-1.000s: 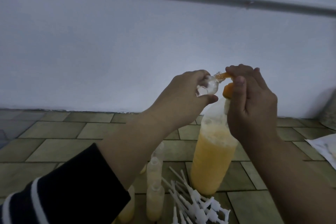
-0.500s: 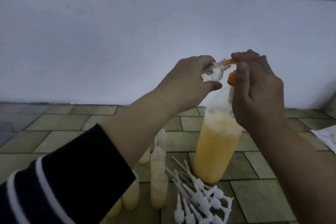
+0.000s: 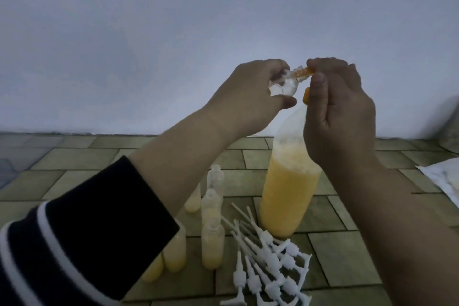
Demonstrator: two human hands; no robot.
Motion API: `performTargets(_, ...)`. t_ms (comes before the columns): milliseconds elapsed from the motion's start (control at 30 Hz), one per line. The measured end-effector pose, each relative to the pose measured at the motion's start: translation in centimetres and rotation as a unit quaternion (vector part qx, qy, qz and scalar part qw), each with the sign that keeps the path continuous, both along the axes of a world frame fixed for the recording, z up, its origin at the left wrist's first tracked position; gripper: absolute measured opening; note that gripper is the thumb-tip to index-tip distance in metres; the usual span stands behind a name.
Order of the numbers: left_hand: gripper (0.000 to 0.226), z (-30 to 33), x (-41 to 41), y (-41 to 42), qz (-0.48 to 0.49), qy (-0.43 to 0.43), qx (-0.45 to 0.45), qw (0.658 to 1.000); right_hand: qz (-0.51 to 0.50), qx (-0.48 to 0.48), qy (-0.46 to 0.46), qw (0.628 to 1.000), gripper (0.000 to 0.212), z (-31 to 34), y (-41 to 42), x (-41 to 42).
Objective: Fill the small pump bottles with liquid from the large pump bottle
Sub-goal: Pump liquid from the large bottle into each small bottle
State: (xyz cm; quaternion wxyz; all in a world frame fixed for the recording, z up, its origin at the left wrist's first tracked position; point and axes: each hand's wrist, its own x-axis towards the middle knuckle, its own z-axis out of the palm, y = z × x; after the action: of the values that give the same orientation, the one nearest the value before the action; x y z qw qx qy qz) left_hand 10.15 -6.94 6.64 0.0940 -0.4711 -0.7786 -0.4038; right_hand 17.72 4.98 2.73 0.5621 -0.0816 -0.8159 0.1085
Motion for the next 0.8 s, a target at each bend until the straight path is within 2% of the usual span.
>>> performTargets(167, 0.041, 0.5, -0.3, -0.3, 0.01, 0.01, -0.006, 1.0, 0.003, 0.0, -0.037, 0.999, 0.058, 1.4, -0.5, 0.5)
performTargets(500, 0.039, 0.1, -0.5, 0.4, 0.004, 0.021, -0.009, 1.0, 0.01, 0.004, 0.012, 1.0, 0.045, 0.3, 0.2, -0.3)
performTargets(700, 0.037, 1.0, -0.6, -0.2, 0.007, 0.036, -0.01, 0.999, -0.008, 0.014, -0.055, 0.998, 0.054, 1.5, -0.5, 1.1)
performTargets(800, 0.038, 1.8, -0.6, -0.4, 0.014, 0.039, -0.014, 0.999, -0.001, 0.022, -0.089, 0.996, 0.048, 3.2, -1.0, 2.0)
